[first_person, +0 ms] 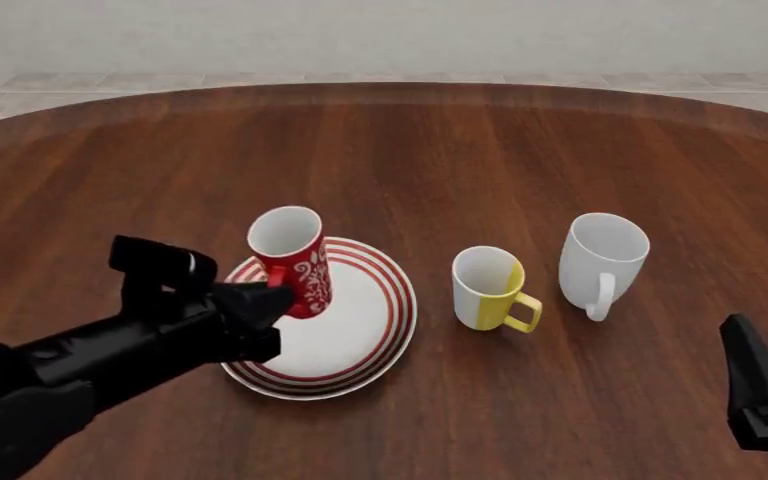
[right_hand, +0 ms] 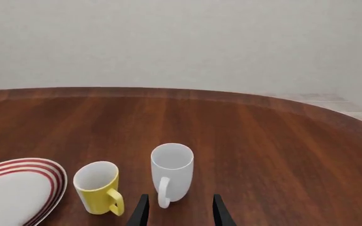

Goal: Pick up the red mug and put it on the plate

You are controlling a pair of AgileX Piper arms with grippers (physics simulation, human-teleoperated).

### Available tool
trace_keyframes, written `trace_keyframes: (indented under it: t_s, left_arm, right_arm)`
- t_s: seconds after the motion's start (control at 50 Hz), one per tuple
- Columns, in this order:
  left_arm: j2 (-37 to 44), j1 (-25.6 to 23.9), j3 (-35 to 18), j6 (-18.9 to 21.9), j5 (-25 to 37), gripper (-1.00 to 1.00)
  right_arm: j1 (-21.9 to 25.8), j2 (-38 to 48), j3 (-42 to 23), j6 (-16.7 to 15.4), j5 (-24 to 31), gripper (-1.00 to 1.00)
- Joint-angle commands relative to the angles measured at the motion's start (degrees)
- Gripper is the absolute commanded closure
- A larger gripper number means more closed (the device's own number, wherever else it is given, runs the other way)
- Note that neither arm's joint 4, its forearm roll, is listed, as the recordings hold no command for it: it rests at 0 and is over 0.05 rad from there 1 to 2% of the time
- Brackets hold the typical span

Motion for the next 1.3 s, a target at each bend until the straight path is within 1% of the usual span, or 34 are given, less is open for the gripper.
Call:
trace_keyframes:
  t_s: [0.02, 0.12, 0.46, 0.68, 0.8, 1.04, 1.3]
  left_arm:
    - [1.8, 0.2, 0.3, 0.1, -1.9, 1.0]
    - [1.9, 0.2, 0.2, 0.0, -1.9, 1.0]
    - [6.5, 1.0, 0.7, 0.3, -5.6, 1.0]
    - [8.3, 1.7, 0.3, 0.3, -6.7, 1.0]
    - [9.0, 1.0, 0.2, 0.1, -7.1, 1.0]
    - [13.1, 1.6, 0.4, 0.0, -10.6, 1.0]
    - [13.8, 1.8, 0.4, 0.0, -11.2, 1.0]
  right_arm:
    - [0.0, 0.1, 0.0, 0.0, 0.0, -1.0]
    - [0.1, 0.1, 0.0, -0.1, -0.1, -1.0]
    - [0.0, -0.5, 0.0, 0.0, 0.4, -1.0]
    - [0.0, -0.1, 0.0, 0.1, 0.0, -1.0]
    - [-0.1, 0.0, 0.0, 0.3, -0.1, -1.0]
    - [0.0, 0.2, 0.0, 0.3, -0.3, -1.0]
    - [-0.1, 0.3, 0.0, 0.3, -0.3, -1.0]
